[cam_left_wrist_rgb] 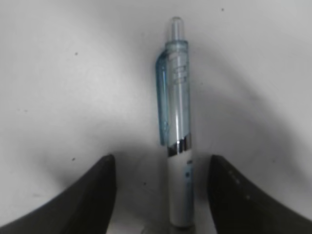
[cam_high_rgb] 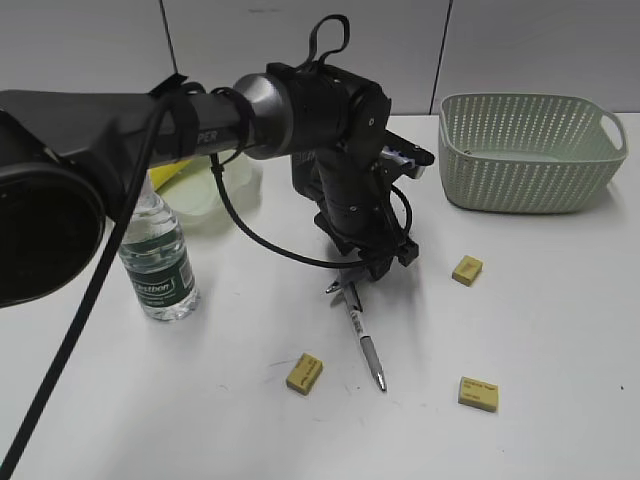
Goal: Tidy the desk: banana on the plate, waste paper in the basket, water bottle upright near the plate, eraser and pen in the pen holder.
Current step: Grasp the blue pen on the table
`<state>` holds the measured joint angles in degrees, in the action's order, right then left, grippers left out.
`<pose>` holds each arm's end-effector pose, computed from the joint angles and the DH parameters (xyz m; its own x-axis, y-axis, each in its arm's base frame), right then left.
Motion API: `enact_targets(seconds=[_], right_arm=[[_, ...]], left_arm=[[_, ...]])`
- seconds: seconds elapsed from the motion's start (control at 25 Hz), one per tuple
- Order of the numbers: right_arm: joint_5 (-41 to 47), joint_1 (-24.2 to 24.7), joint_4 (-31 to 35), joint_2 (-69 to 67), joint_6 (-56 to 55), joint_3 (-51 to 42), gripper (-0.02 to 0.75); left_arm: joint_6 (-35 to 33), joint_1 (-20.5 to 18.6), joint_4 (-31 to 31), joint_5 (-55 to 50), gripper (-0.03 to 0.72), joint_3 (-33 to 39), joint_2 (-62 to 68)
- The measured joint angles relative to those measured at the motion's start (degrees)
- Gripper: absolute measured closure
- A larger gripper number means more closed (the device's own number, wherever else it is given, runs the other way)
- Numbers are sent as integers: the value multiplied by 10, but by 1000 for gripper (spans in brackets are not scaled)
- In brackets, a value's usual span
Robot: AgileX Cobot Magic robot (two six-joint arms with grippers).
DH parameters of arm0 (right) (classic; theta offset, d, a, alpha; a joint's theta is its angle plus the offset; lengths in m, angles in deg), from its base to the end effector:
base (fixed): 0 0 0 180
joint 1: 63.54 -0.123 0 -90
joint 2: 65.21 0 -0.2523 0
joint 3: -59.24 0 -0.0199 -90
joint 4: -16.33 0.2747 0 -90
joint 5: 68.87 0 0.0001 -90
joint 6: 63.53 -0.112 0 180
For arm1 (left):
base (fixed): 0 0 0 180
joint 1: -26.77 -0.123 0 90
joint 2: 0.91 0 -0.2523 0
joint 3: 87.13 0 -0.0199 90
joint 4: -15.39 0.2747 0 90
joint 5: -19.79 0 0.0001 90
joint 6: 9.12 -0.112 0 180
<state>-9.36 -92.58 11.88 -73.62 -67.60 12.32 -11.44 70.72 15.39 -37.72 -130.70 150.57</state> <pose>0.0617 0.0257 0.2856 -0.3797 -0.1748 -0.9085 -0.4195 0.9078 0.0007 0.3724 -0.3590 0.0695 -0.6681 0.7003 -0.2515 0.7217 0.6922 0.0102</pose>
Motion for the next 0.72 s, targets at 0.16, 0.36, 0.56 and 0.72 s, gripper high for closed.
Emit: enact_targets(seconds=[0.16,0.36,0.56,0.72], right_arm=[[0,0,0,0,0,0,312],[0,0,0,0,0,0,314],[0,0,0,0,1,0,314],[0,0,0,0,1,0,314]], left_arm=[[0,0,8,-2,360,0,0],[0,1,5,-12,601,-1,0],[0,9,-9,-5,595,-1,-27],[0,10,-11,6,595,-1,-76]])
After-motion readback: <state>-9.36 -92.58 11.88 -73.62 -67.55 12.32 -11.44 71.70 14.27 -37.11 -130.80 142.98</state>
